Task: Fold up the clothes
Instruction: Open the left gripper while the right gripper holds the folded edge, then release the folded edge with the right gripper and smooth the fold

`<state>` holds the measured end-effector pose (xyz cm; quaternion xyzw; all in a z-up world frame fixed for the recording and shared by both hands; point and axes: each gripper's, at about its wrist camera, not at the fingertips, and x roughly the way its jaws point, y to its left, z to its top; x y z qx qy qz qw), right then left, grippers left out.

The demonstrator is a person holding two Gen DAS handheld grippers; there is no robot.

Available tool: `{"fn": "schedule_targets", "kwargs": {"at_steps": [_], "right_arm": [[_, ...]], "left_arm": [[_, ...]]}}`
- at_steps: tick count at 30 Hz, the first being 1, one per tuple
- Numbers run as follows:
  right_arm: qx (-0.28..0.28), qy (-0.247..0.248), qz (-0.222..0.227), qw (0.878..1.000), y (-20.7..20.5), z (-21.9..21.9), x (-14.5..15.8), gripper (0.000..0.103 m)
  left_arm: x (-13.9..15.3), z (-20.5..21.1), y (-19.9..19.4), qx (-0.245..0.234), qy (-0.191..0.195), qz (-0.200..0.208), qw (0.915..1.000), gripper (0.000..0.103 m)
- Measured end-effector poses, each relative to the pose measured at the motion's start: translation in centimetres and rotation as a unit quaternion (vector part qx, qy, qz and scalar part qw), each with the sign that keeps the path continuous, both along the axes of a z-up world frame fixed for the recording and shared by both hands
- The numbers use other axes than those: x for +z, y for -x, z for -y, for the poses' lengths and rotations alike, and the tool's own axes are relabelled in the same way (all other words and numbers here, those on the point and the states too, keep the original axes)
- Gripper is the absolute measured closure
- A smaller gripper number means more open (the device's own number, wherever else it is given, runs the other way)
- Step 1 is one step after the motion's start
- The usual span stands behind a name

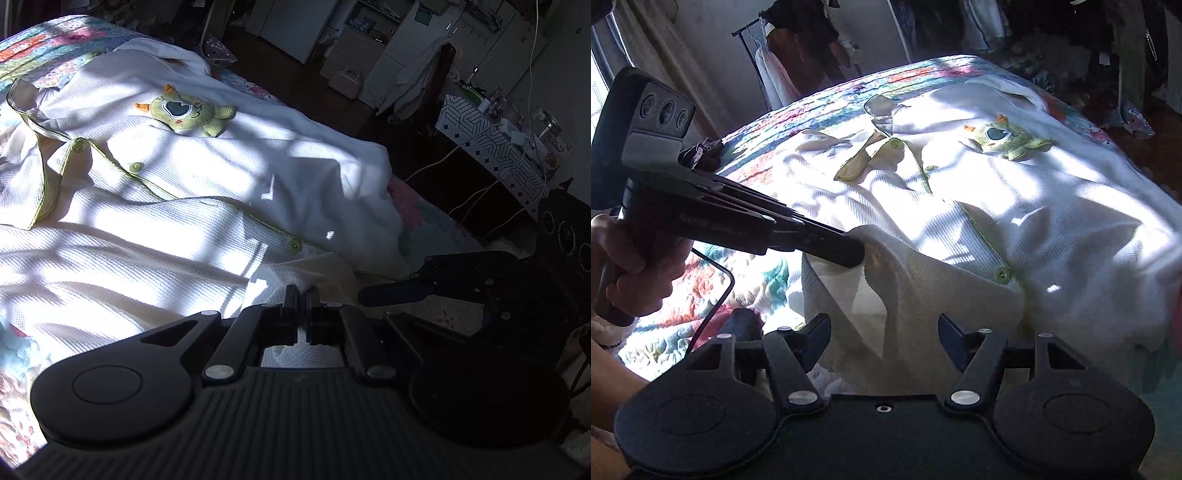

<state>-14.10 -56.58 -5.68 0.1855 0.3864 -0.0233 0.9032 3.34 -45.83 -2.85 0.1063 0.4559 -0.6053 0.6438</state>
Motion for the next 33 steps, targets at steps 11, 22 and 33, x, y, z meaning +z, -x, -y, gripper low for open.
{"fn": "schedule_targets", "kwargs": {"at_steps": [11, 22, 33], "right_arm": [[0.045, -0.002, -0.057, 0.997, -4.0, 0.3, -3.0, 0.096], [0.125, -0.173, -0.162, 0.963, 2.3, -0.6, -4.6, 0.096], [0.146, -0.178, -0.182, 0.956, 4.0, -1.6, -7.4, 0.096]], "left_arm": [[-1.0, 1.1, -0.9, 0.016, -0.026, -0.017, 0.9994, 0.099], [-4.4, 1.9, 3.6, -0.144, -0.116, -0.099, 0.9777, 0.049], [-5.7, 1.9, 2.8, -0.093, -0.109, -0.064, 0.9876, 0.042]]}}
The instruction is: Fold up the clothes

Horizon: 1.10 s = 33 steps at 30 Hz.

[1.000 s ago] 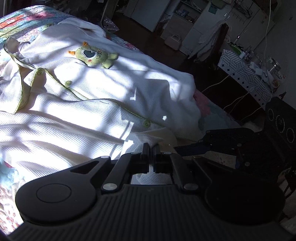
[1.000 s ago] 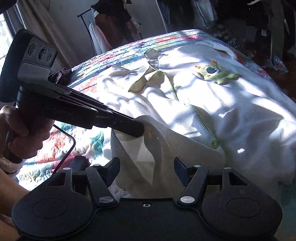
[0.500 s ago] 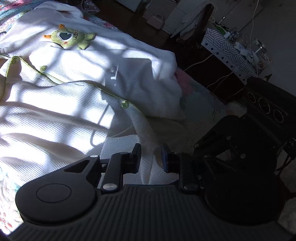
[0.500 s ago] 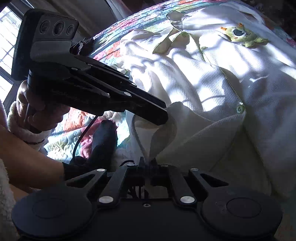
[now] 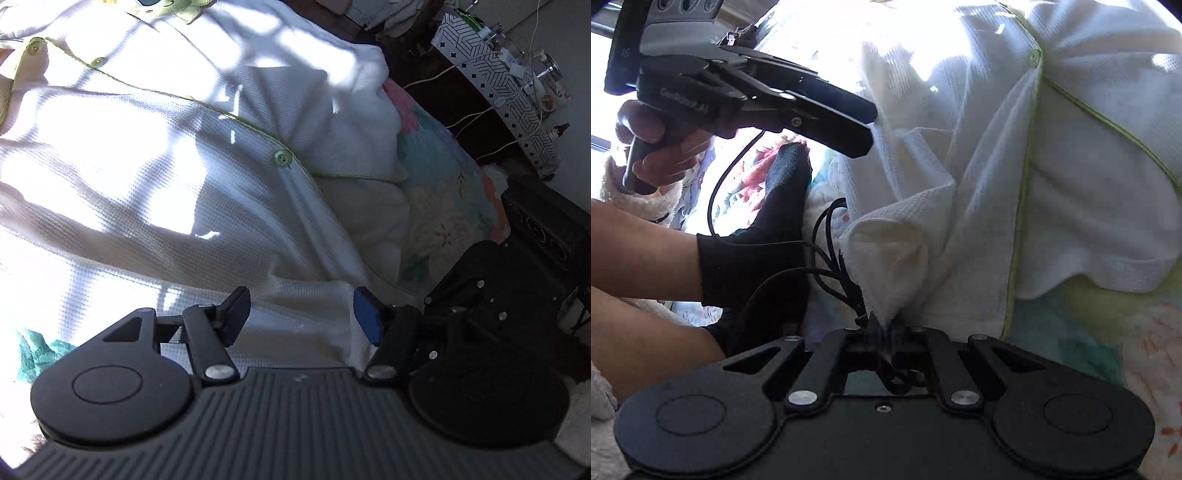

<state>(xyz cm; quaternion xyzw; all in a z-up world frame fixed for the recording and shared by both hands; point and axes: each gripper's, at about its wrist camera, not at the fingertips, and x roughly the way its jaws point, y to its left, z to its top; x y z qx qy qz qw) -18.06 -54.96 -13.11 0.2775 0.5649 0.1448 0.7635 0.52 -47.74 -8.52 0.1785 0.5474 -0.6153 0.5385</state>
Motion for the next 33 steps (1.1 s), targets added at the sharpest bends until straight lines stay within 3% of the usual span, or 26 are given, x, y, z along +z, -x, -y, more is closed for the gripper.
{"fn": "schedule_targets", "kwargs": {"at_steps": [4, 5, 6, 8, 10, 12, 14, 18, 22, 23, 24, 25, 27, 29, 33], "right_arm": [[-0.024, 0.012, 0.004, 1.0, 0.2, 1.7, 0.9, 0.09], [-0.044, 0.02, 0.009, 0.999, 0.4, 2.8, 1.5, 0.082], [-0.075, 0.029, 0.018, 0.997, 0.6, 4.5, 2.3, 0.068], [-0.13, 0.04, 0.049, 0.989, 1.5, 7.4, 3.9, 0.055], [-0.189, 0.05, 0.084, 0.977, 2.4, 10.3, 5.4, 0.05], [-0.269, 0.065, 0.109, 0.955, 2.9, 13.3, 6.0, 0.044], [-0.337, 0.085, 0.104, 0.932, 3.4, 15.1, 5.5, 0.042], [-0.444, 0.12, 0.068, 0.885, 4.0, 18.2, 3.0, 0.042], [-0.472, 0.113, 0.076, 0.871, 2.8, 19.0, 0.8, 0.042], [-0.472, 0.128, 0.093, 0.867, 2.3, 18.5, 1.2, 0.056], [-0.472, 0.142, 0.109, 0.863, 1.8, 17.9, 1.6, 0.089], [-0.465, 0.158, 0.126, 0.862, 1.2, 17.1, 2.2, 0.095], [-0.428, 0.198, 0.159, 0.868, -0.3, 15.1, 3.6, 0.095], [-0.362, 0.22, 0.178, 0.888, -2.6, 12.9, 4.3, 0.095], [-0.291, 0.165, 0.175, 0.926, -5.7, 10.3, 3.4, 0.094]], "left_arm": [[-1.9, 1.7, 2.2, -0.039, -0.019, -0.004, 0.999, 0.042], [-2.4, 2.0, 2.9, -0.047, -0.026, 0.007, 0.9985, 0.042], [-2.5, 2.3, 3.7, -0.052, -0.026, 0.021, 0.9981, 0.043], [-2.4, 2.7, 4.9, -0.067, -0.017, 0.037, 0.9969, 0.044], [-1.7, 2.7, 4.9, -0.075, 0.011, 0.002, 0.9972, 0.045], [-0.7, 2.6, 4.3, -0.07, 0.036, -0.039, 0.9961, 0.045], [0.4, 2.3, 3.7, -0.059, 0.061, -0.032, 0.9959, 0.045], [1.9, 1.3, 1.7, -0.011, 0.085, 0.009, 0.9963, 0.043], [2.3, 0.9, -0.6, 0.047, 0.088, 0.039, 0.9943, 0.043], [2.3, 0.9, -0.9, 0.056, 0.087, 0.048, 0.9935, 0.043], [2.3, 0.8, -1.3, 0.066, 0.087, 0.058, 0.9923, 0.043], [2.3, 0.8, -1.5, 0.071, 0.091, 0.065, 0.9912, 0.043], [2.4, 0.8, -1.6, 0.075, 0.106, 0.079, 0.9884, 0.043], [2.4, 1.1, -1.4, 0.072, 0.115, 0.088, 0.9869, 0.043], [1.6, 1.6, -0.6, 0.063, 0.134, 0.091, 0.9848, 0.042]]}}
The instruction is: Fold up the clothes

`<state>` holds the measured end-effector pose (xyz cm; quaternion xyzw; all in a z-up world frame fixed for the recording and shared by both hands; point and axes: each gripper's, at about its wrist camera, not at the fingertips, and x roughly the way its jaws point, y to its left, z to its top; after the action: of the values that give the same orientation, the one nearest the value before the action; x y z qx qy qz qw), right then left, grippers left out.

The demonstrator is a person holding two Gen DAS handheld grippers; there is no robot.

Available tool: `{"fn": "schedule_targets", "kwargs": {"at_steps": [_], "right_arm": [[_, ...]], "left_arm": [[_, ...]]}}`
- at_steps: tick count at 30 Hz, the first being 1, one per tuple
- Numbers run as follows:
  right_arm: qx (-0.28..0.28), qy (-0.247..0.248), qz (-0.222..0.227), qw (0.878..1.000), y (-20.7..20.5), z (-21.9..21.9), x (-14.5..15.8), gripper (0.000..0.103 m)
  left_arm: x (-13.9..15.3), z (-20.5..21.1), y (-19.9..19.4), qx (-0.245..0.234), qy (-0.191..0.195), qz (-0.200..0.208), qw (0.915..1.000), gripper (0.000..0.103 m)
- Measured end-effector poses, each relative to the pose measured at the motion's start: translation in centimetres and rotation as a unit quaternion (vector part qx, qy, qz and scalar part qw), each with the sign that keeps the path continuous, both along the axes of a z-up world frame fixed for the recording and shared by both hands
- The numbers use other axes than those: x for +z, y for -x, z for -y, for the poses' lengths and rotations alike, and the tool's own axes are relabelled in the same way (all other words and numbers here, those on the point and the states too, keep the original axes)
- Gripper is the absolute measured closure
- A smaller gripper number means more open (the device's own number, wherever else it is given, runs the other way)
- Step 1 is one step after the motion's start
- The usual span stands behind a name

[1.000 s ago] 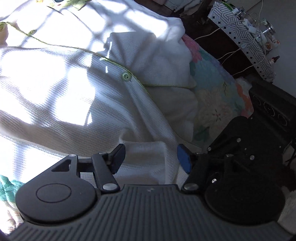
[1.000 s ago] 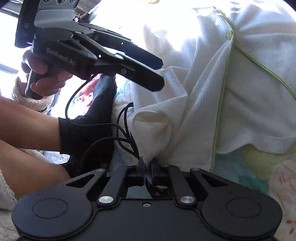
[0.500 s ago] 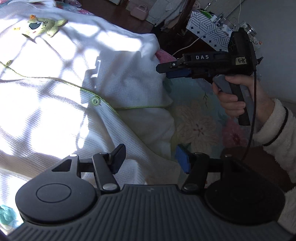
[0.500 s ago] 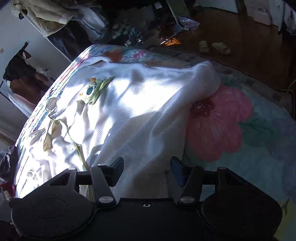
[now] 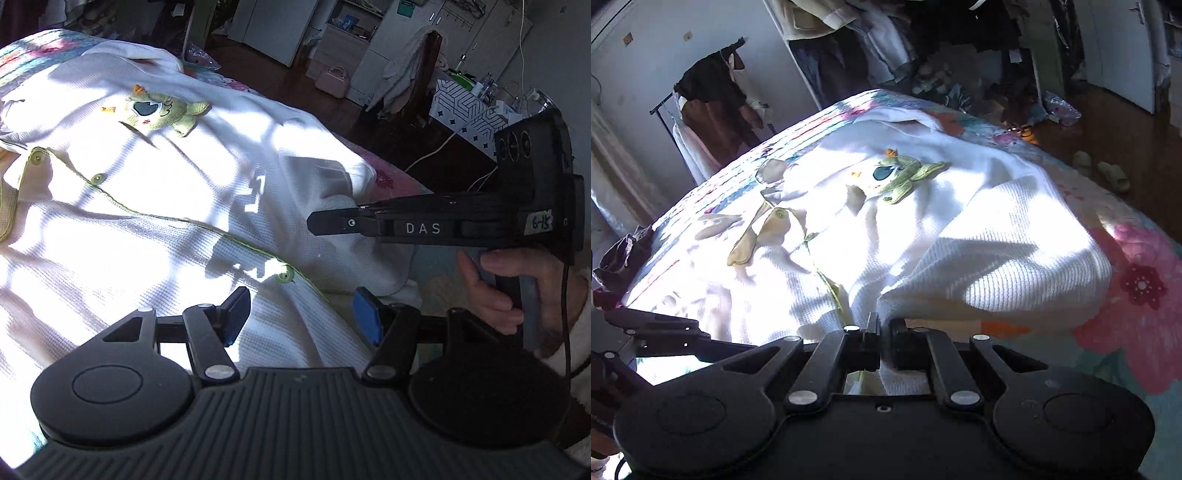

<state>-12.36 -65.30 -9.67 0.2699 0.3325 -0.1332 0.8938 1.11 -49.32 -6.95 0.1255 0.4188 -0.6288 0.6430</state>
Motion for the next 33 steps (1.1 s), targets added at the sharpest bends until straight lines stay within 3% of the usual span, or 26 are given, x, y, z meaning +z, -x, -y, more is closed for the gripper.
{"fn": "schedule_targets", "kwargs": {"at_steps": [3, 6, 7, 8, 10, 14, 18, 21, 25, 26, 27, 28, 30, 33], "right_arm": [[0.008, -0.069, -0.013, 0.997, -1.2, -1.1, -1.0, 0.09], [0.011, -0.101, -0.002, 0.995, -1.5, -2.1, -0.8, 0.082], [0.014, -0.103, -0.004, 0.995, -1.5, -2.2, -0.6, 0.076], [0.018, -0.105, -0.005, 0.994, -1.5, -2.3, -0.4, 0.064], [0.029, -0.099, -0.002, 0.995, -1.1, -2.2, 0.4, 0.06], [-0.001, -0.048, 0.012, 0.999, 0.7, -0.5, 2.1, 0.056], [-0.112, 0.023, -0.006, 0.993, 2.6, 1.7, 1.7, 0.048], [-0.185, -0.001, -0.007, 0.983, 3.8, 3.9, -0.8, 0.04], [-0.192, -0.077, 0.007, 0.978, 3.7, 5.8, -4.2, 0.04], [-0.179, -0.079, 0.012, 0.981, 3.5, 5.8, -4.2, 0.055], [-0.16, -0.076, 0.008, 0.984, 3.1, 5.7, -4.0, 0.097], [-0.145, -0.064, 0.003, 0.987, 2.8, 5.6, -3.6, 0.097], [-0.133, 0.009, -0.01, 0.991, 2.6, 5.1, -1.8, 0.097], [-0.146, 0.116, -0.047, 0.981, 3.2, 6.2, 1.3, 0.098]], "left_arm": [[-1.2, 0.8, 0.5, 0.005, 0.021, -0.021, 0.9995, 0.042], [-2.2, 1.2, 0.1, 0.024, 0.016, -0.03, 0.9992, 0.042], [-2.5, 1.3, -0.1, 0.031, 0.007, -0.028, 0.9991, 0.049], [-2.8, 1.3, -0.3, 0.038, -0.001, -0.025, 0.999, 0.063], [-3.6, 1.4, -0.8, 0.056, -0.042, -0.008, 0.9975, 0.09], [-4.3, 0.7, -1.4, 0.074, -0.056, 0.008, 0.9957, 0.091], [-4.5, 0.3, -2.0, 0.085, -0.057, -0.011, 0.9947, 0.091], [-4.1, 0.2, -2.0, 0.082, -0.055, -0.007, 0.9951, 0.091], [-3.5, -0.2, -2.0, 0.081, -0.045, -0.006, 0.9957, 0.091], [-3.5, -0.3, -2.1, 0.084, -0.045, -0.005, 0.9954, 0.091], [-3.4, -0.5, -2.2, 0.088, -0.046, -0.001, 0.9951, 0.091], [-3.4, -0.6, -2.4, 0.091, -0.047, 0.003, 0.9947, 0.091], [-3.3, -0.8, -2.6, 0.097, -0.05, 0.015, 0.9939, 0.091], [-3.3, -1.2, -3.1, 0.102, -0.056, 0.022, 0.993, 0.091]]}}
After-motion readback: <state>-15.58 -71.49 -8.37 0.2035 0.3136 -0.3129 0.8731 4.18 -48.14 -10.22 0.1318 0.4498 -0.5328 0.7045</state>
